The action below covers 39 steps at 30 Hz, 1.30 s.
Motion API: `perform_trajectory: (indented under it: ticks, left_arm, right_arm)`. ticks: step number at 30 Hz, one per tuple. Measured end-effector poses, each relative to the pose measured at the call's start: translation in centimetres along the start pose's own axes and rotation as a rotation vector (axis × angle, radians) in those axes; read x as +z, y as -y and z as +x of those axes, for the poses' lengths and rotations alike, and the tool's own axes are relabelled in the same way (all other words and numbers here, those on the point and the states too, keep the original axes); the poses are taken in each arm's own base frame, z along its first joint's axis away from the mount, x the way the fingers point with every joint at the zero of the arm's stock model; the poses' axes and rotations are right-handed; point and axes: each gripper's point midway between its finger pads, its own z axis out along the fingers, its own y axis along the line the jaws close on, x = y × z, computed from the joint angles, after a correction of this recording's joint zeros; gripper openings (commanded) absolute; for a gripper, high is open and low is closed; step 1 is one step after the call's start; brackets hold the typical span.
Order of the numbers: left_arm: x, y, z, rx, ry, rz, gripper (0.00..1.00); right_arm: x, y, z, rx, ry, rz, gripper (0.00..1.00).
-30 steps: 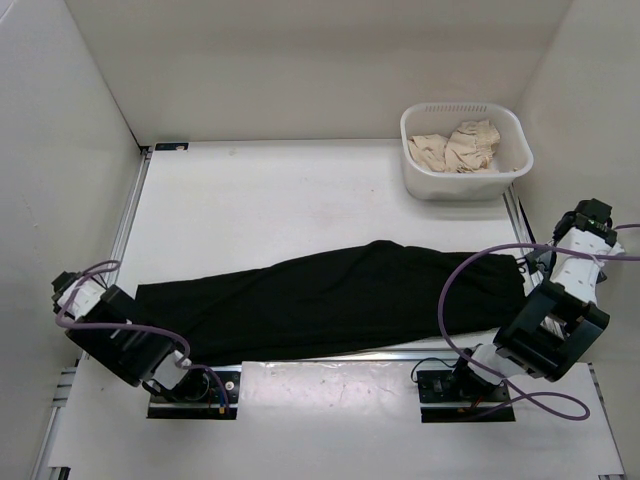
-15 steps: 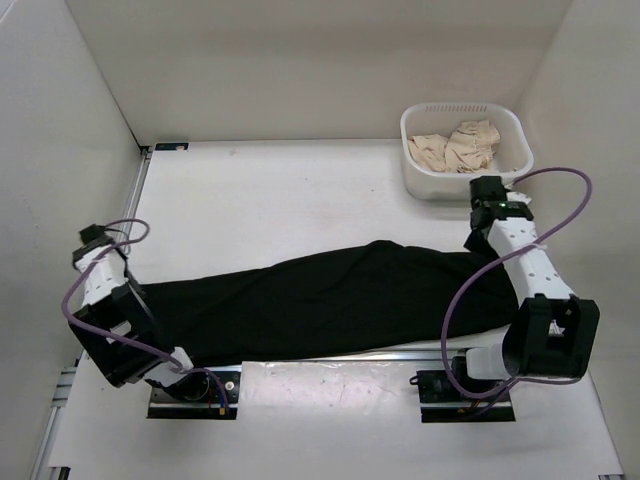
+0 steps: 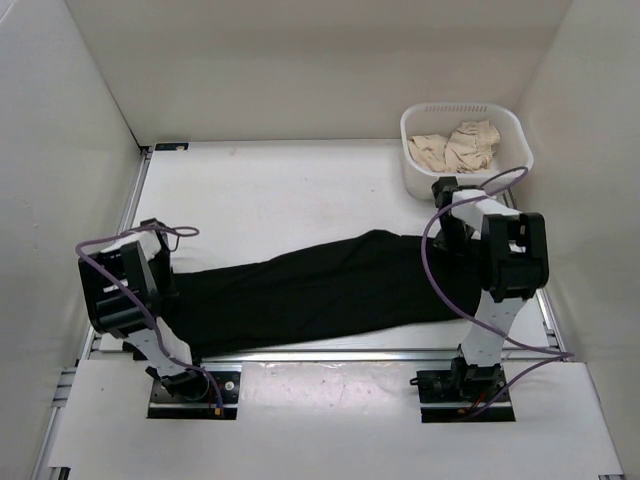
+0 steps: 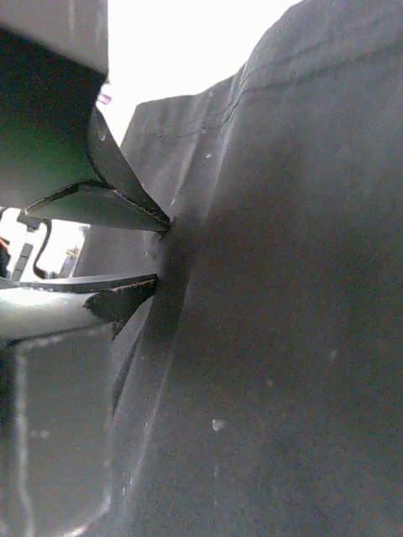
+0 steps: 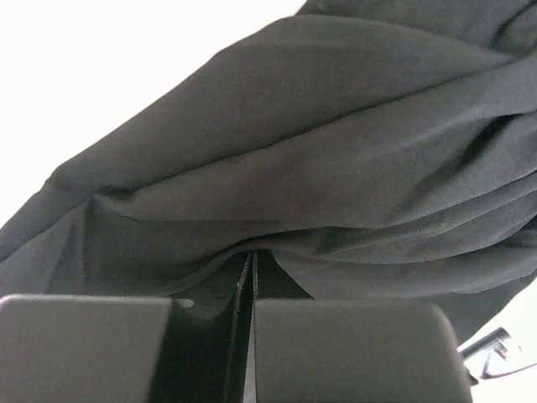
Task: Fold and stack the trousers
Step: Fold the trousers
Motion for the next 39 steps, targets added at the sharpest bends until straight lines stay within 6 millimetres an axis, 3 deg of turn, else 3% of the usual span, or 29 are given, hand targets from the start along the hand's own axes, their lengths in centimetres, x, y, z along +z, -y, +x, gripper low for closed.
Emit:
perform_trajectory:
  ticks: [2, 4, 5, 6, 7, 9, 12, 15, 18, 20, 22, 26, 28, 30, 31, 32, 34, 35, 39]
  left_arm:
    - [-0.3, 0.0, -2.3, -0.009, 0.031, 0.006, 0.39]
    - [-0.8, 0.0, -5.1, -0.028, 0.095, 0.01, 0.39]
    - [-1.0, -0.1, -6.5, -0.04, 0.131, 0.01, 0.39]
    - [-1.2, -0.1, -7.8, -0.051, 0.168, 0.01, 0.39]
    - [-1.3, -0.2, -8.6, -0.06, 0.193, 0.01, 0.39]
    - [-1.3, -0.2, -9.3, -0.07, 0.221, 0.01, 0.39]
    - [-1.2, -0.2, -9.4, -0.07, 0.224, 0.009, 0.39]
    - [-1.3, -0.1, -9.3, -0.07, 0.233, 0.008, 0.39]
    - [-1.3, -0.1, -9.3, -0.074, 0.243, 0.007, 0.4]
    - [-1.3, -0.1, -9.3, -0.075, 0.246, 0.007, 0.4]
    - [-1.3, -0.1, -9.3, -0.075, 0.246, 0.007, 0.4]
    - [-1.3, -0.2, -9.3, -0.075, 0.246, 0.006, 0.4]
    - [-1.3, -0.2, -9.3, -0.075, 0.245, 0.005, 0.4]
    - [-1.3, -0.2, -9.3, -0.075, 0.246, 0.005, 0.4]
    - [-1.3, -0.2, -9.3, -0.075, 0.247, 0.005, 0.4]
    - [-1.3, -0.2, -9.3, -0.076, 0.247, 0.005, 0.4]
    - [-1.3, -0.2, -9.3, -0.076, 0.247, 0.005, 0.4]
    - [-1.3, -0.2, -9.3, -0.075, 0.246, 0.006, 0.4]
    - [-1.3, 0.0, -9.2, -0.071, 0.243, 0.013, 0.4]
  right_arm:
    - [-0.1, -1.3, -1.7, 0.017, 0.02, -0.014, 0.03]
    - [-0.3, -2.6, -3.3, 0.035, 0.051, -0.04, 0.17]
    - [-0.5, -3.1, -4.1, 0.039, 0.066, -0.058, 0.27]
    - [-0.8, -3.6, -4.9, 0.036, 0.083, -0.081, 0.52]
    - [-1.1, -4.0, -5.3, 0.04, 0.091, -0.099, 0.65]
    - [-1.9, -4.4, -5.7, 0.023, 0.108, -0.14, 0.83]
    - [-3.9, -3.2, -5.3, 0.025, 0.148, -0.189, 0.95]
    - [-6.4, 0.7, -3.9, 0.105, 0.198, -0.223, 0.99]
    - [-6.9, 5.1, -2.7, 0.231, 0.221, -0.234, 0.99]
    - [-5.2, 7.5, -1.9, 0.304, 0.192, -0.201, 0.99]
    - [-2.8, 8.5, -1.3, 0.324, 0.132, -0.157, 0.99]
    - [2.3, 7.9, -1.7, 0.305, 0.026, -0.121, 0.99]
    - [2.9, 7.2, -3.6, 0.315, 0.043, -0.148, 0.99]
    - [3.2, 6.6, -4.6, 0.321, 0.062, -0.168, 0.84]
    - [3.3, 6.3, -5.0, 0.329, 0.074, -0.186, 0.7]
    - [3.4, 6.1, -5.2, 0.33, 0.08, -0.197, 0.38]
    - [3.5, 5.8, -5.8, 0.34, 0.101, -0.215, 0.08]
    - [3.5, 5.6, -6.0, 0.351, 0.108, -0.232, 0.0]
    - [3.4, 5.5, -6.4, 0.386, 0.121, -0.266, 0.0]
